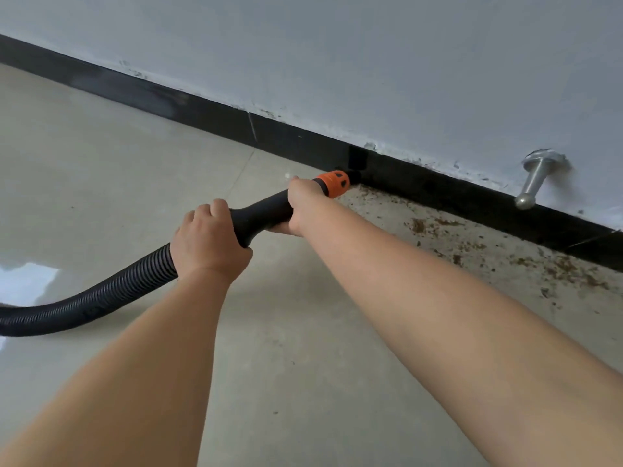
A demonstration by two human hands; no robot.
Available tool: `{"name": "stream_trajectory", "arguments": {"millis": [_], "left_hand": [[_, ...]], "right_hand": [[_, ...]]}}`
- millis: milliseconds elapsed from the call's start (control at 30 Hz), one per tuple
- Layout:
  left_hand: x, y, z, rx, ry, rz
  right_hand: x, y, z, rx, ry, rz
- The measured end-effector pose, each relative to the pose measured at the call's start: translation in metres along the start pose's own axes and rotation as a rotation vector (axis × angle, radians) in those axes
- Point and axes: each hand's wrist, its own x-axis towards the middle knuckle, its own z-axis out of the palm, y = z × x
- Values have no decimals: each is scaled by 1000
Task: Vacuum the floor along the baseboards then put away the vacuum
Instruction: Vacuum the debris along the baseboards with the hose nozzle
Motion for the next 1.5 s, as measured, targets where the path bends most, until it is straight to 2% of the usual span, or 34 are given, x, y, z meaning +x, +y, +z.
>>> {"name": "stream_trajectory", "arguments": {"millis": [300,600,933,1200,1500], "left_hand": [[-13,-14,12,-161,73,-43],[-11,-36,1,-197,81,-127],[-5,-35,-4,-113,41,-97],[3,-29,-5,-56,12,-61],[3,-21,-3,-68,-9,-48]], "right_hand": [[8,17,7,-33,-9,-143],[4,19,44,-135,-26,-204],[19,18,40,-92,-69,-176],[23,16,40,-70,-8,-155],[28,10,27,-55,-20,-141]]}}
